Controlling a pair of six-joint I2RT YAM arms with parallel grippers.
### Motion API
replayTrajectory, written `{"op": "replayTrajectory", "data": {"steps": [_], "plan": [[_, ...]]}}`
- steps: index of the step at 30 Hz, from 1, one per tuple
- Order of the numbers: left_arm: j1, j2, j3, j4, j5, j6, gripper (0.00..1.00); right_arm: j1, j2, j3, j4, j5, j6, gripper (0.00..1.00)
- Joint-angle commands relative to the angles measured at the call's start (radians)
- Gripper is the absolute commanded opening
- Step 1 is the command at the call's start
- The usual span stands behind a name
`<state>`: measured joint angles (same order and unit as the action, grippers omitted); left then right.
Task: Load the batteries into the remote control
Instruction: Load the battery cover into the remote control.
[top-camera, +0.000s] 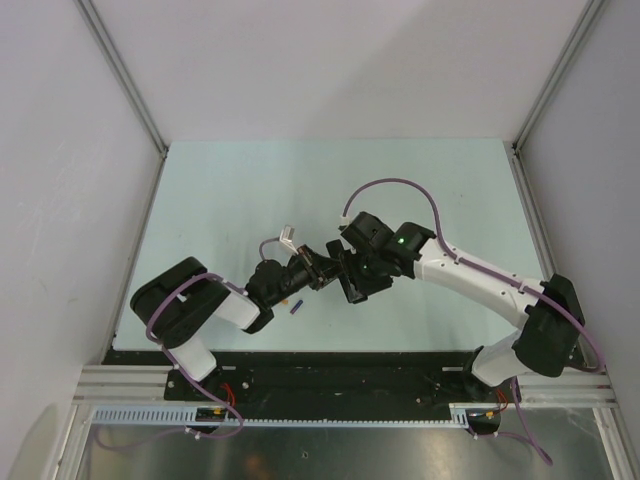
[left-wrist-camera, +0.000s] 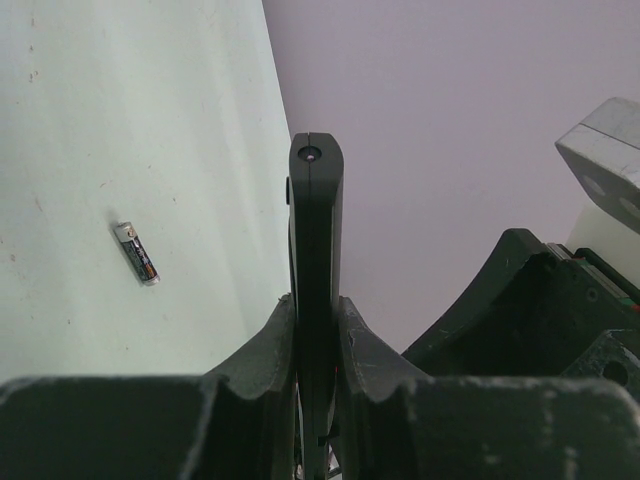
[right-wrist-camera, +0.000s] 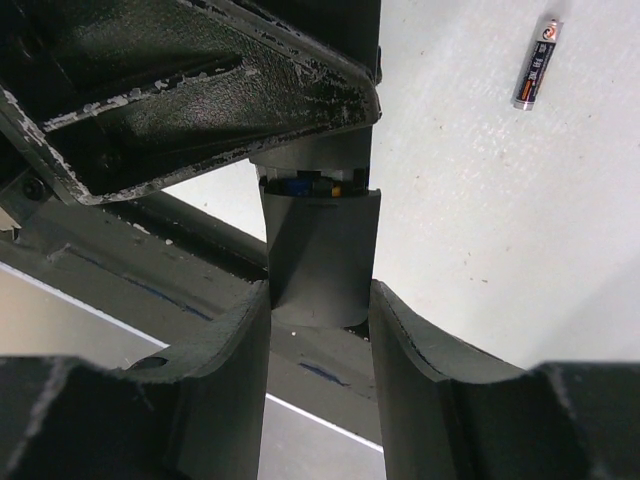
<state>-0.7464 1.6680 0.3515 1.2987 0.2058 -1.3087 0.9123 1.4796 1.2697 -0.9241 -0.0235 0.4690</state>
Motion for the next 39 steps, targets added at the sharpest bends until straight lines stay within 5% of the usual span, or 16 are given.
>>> {"op": "replayTrajectory", "data": {"steps": [1, 39], "plan": [[-0.010, -0.044, -0.003, 0.364, -0.019, 0.014, 0.00, 0.002, 0.016, 0.043, -0.009, 0.017, -0.012, 0.28], [-0.021, -0.040, 0.012, 0.364, -0.002, -0.075, 0.00, -0.003, 0.042, 0.056, 0.030, 0.062, -0.010, 0.32]]}}
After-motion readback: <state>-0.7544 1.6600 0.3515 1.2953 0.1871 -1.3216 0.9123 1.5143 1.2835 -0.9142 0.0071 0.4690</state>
